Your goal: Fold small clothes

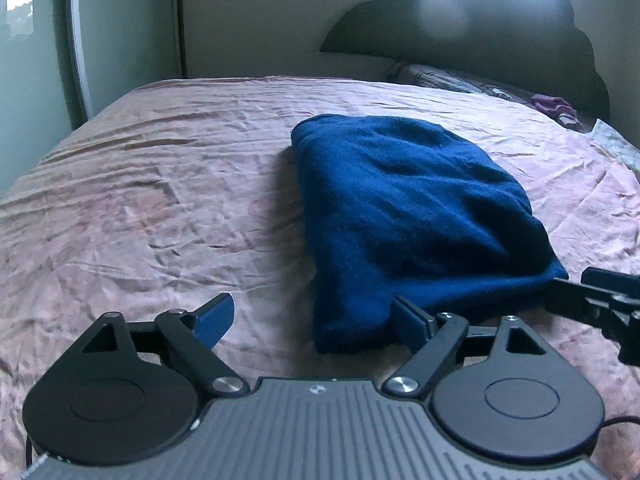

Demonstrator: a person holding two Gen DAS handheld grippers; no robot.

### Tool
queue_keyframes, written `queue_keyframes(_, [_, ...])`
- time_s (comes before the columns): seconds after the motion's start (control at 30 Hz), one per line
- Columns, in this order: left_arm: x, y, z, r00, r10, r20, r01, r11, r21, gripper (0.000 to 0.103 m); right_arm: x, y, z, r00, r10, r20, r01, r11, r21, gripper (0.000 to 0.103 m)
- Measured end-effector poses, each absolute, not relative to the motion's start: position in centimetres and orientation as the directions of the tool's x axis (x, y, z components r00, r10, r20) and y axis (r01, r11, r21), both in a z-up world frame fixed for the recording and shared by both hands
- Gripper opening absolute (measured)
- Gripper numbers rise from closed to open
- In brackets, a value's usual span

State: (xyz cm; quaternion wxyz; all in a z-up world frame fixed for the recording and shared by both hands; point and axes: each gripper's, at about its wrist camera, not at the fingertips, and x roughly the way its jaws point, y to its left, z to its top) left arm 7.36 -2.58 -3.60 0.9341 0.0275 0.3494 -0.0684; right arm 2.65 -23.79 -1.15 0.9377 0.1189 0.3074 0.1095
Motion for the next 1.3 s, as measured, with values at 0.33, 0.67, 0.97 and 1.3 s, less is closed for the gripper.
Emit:
queue_keyframes(0.33, [6.2,-2.5,-3.5,0.75,-0.083,-0.656,0.13,0.991,0.023,0.088,1.6,-23.1,-1.5,0.769,0.293,-0.569,-0.151,0.947,0.284,0.093])
queue_keyframes(0.67, [5.6,-2.2,-3.7,0.752,-0.053,-0.657,0.097,0.995,0.031,0.088,1.2,-22.6,-1.9,0.76,0.232,-0.607,-0.114,0.967,0.226,0.1])
queue_keyframes(0.97, [5.4,-2.0,-4.1,0.744,-0.043,-0.667,0.076,0.997,0.02,0.089,1.1,-22.7,-2.1,0.759,0.214,-0.615,-0.088,0.97,0.228,0.101])
queue_keyframes(1.3, [6.1,-1.3,-2.8,0.757,-0.107,-0.644,0.13,0.991,-0.012,0.089,1.5,-23.0,-1.0,0.792,0.196,-0.579,-0.106,0.977,0.185,0.101])
